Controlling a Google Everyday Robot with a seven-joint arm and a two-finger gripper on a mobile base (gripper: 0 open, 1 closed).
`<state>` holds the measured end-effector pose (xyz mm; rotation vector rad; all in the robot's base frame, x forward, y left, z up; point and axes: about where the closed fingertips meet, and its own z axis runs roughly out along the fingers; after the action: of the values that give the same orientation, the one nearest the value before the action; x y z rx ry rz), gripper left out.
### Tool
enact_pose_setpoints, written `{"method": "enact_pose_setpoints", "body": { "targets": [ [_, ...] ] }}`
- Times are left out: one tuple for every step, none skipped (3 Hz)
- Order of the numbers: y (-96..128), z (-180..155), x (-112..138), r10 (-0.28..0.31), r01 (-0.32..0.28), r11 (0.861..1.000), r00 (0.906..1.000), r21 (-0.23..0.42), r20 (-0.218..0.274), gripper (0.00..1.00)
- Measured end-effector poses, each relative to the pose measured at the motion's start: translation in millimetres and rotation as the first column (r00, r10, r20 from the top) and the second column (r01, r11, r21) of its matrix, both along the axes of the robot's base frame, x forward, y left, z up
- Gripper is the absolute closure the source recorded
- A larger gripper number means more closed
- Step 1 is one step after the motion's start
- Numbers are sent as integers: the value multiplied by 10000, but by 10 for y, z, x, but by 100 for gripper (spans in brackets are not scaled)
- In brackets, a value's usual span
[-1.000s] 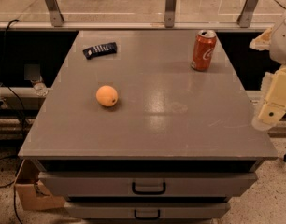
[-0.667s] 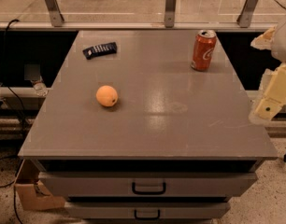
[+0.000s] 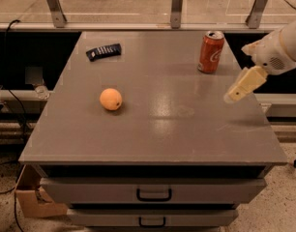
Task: Pick coke can
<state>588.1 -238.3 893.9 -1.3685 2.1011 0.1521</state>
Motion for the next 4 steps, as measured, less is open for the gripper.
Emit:
{"method": "enact_pose_setpoints", "body": {
  "targets": [
    [-13,-450,906,-738,628,9909,9932,1190,904,0],
    [-79,-610,1176,-1162,985,9843,9862,1466,1177,0],
    [-79,-607,1176,-1162,985,9843,9862,1466,1177,0],
    [53,-499,1326,-1340,1081,9745,9832,1966,1237,0]
  ]
}}
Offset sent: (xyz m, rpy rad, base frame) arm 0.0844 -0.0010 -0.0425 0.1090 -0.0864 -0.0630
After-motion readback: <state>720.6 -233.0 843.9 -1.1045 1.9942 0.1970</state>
